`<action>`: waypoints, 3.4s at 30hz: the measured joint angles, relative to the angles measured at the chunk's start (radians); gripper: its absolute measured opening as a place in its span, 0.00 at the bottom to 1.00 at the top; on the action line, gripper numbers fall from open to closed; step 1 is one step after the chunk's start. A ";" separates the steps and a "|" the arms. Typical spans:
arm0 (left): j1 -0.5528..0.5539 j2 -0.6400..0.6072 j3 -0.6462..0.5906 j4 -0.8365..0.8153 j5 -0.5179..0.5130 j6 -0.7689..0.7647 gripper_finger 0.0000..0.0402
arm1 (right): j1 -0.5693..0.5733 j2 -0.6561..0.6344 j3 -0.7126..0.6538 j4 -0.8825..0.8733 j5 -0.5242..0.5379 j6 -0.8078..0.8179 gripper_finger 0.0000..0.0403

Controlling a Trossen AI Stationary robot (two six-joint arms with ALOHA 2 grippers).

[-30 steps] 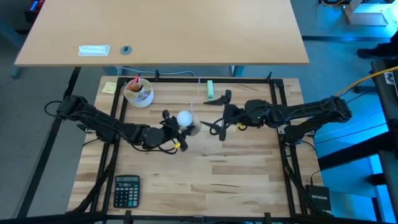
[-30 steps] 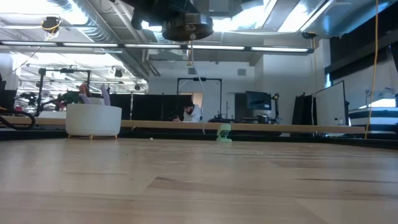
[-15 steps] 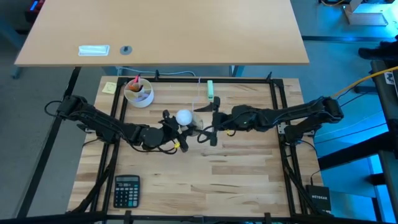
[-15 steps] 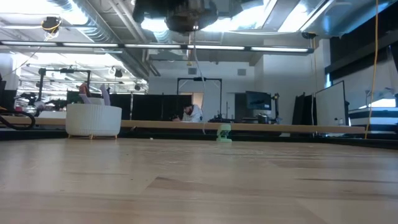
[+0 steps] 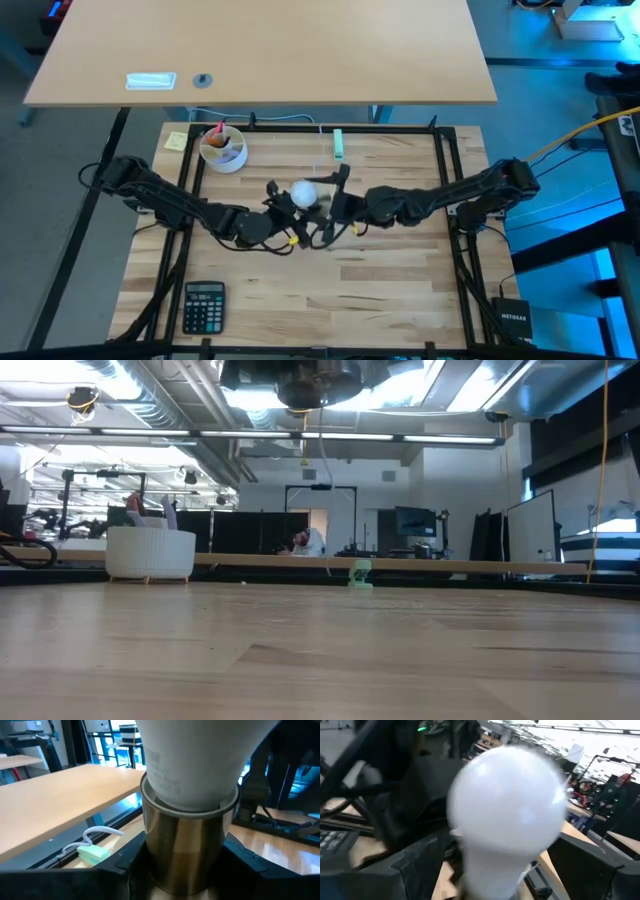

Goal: Screw lightbulb
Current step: Remove the lightbulb from the lamp socket

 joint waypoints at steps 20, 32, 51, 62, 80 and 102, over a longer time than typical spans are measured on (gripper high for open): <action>-0.011 0.000 -0.002 -0.034 0.047 0.075 0.42 | 0.005 -0.004 0.020 -0.073 -0.080 0.004 0.57; -0.013 -0.010 -0.003 -0.018 0.425 0.188 0.42 | 0.001 -0.044 0.020 -0.159 -0.506 0.082 0.57; 0.001 -0.009 -0.002 0.012 0.533 0.228 0.42 | -0.020 -0.097 0.017 -0.263 -0.503 0.195 0.78; -0.004 -0.029 -0.002 0.001 0.353 0.187 0.42 | -0.021 -0.259 0.019 -0.545 -0.268 0.188 0.83; -0.007 -0.031 -0.001 0.000 0.009 0.094 0.42 | -0.005 -0.104 0.018 -0.236 -0.002 0.109 0.83; -0.009 -0.030 -0.003 0.002 0.087 0.071 0.42 | 0.024 -0.005 0.019 0.016 -0.035 0.032 0.79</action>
